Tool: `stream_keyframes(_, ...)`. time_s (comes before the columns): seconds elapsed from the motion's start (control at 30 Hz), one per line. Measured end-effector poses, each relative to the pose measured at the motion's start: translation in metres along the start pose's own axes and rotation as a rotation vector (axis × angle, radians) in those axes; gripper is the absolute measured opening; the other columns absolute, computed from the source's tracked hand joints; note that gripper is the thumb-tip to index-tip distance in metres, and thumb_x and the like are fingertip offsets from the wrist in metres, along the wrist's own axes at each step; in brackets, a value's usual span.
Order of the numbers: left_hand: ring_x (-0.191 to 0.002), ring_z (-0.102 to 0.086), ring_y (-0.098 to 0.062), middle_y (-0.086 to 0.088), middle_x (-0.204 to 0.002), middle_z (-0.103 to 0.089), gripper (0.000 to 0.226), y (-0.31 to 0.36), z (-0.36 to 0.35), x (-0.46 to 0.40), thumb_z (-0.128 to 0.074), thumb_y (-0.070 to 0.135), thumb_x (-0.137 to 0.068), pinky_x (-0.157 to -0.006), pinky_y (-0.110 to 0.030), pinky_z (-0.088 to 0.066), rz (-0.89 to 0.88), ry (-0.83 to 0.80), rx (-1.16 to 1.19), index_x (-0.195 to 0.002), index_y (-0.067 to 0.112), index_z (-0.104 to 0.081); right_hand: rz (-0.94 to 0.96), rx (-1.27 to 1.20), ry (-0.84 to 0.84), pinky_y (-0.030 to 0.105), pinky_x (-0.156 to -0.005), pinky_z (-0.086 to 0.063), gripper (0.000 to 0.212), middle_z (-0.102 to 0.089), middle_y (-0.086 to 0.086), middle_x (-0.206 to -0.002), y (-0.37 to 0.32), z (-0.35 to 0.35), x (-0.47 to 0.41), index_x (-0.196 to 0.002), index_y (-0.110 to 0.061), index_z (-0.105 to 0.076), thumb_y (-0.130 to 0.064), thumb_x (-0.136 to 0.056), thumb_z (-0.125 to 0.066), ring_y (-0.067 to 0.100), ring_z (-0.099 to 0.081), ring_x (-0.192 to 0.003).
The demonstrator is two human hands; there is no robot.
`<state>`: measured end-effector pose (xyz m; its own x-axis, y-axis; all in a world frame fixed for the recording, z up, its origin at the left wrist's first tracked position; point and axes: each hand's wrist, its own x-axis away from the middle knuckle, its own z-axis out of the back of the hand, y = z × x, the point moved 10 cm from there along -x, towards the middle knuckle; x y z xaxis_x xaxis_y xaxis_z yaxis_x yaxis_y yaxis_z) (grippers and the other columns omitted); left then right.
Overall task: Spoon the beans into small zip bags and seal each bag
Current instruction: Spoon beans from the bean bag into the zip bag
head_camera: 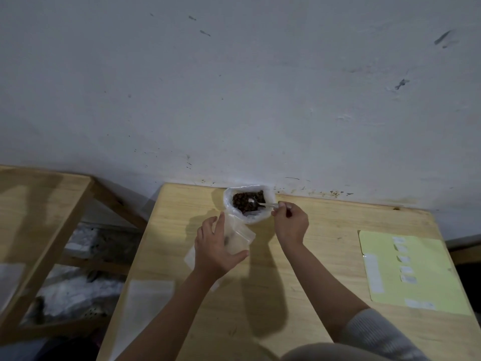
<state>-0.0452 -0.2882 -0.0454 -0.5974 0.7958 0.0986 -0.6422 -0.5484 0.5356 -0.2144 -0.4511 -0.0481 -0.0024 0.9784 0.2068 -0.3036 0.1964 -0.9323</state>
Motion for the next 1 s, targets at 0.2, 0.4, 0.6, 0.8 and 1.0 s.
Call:
stream_keyframes(0.2,-0.121,-0.037,-0.028,-0.011,-0.137,-0.035,0.120,0.001,-0.002,-0.003,-0.056,0.079,-0.049,-0.099,-0.041,-0.035,-0.018,-0.028,0.002,-0.148,0.017,-0.027,-0.306,-0.171,0.072,0.045,-0.078,-0.058,0.017,-0.069,0.007,-0.066,0.037,-0.006,-0.005,-0.077,-0.011,-0.068,-0.014,-0.090,-0.057,0.023,-0.070,-0.069)
stream_keyframes(0.4,-0.121,-0.037,-0.027,-0.009,-0.137,-0.034,0.121,0.000,-0.002,-0.002,-0.055,0.080,-0.046,-0.100,-0.040,-0.035,-0.011,-0.031,0.003,-0.147,0.019,-0.026,-0.403,-0.293,0.107,0.042,-0.074,-0.059,0.016,-0.065,0.008,-0.064,0.039,0.008,-0.002,-0.076,-0.007,-0.066,-0.012,-0.090,-0.059,0.020,-0.063,-0.058)
stream_keyframes(0.6,-0.120,-0.038,-0.029,-0.010,-0.136,-0.035,0.122,0.000,0.006,0.002,-0.057,0.080,-0.046,-0.102,-0.042,-0.036,-0.018,-0.001,0.018,-0.147,0.019,-0.027,-0.370,-0.374,0.056,0.031,-0.063,-0.057,0.013,-0.060,0.013,-0.071,0.016,0.028,0.005,-0.089,0.000,-0.064,-0.009,-0.093,-0.055,0.020,-0.060,-0.061)
stream_keyframes(0.8,-0.124,-0.033,-0.027,-0.007,-0.139,-0.031,0.117,0.005,0.011,0.005,-0.078,0.065,-0.053,-0.104,-0.041,-0.034,-0.026,0.007,0.045,-0.148,0.023,-0.023,-0.123,-0.264,-0.042,0.032,-0.063,-0.057,0.019,-0.059,0.009,-0.066,-0.018,0.048,0.015,-0.080,-0.005,-0.061,-0.008,-0.095,-0.051,0.018,-0.059,-0.062)
stream_keyframes(1.0,-0.122,-0.032,-0.024,-0.006,-0.138,-0.031,0.116,0.011,0.011,0.009,-0.067,0.074,-0.052,-0.102,-0.038,-0.036,-0.039,0.010,0.077,-0.148,0.025,-0.023,0.010,-0.274,-0.069,0.034,-0.067,-0.057,0.024,-0.060,0.005,-0.069,-0.037,0.050,0.021,-0.075,-0.014,-0.060,-0.009,-0.096,-0.049,0.018,-0.060,-0.066)
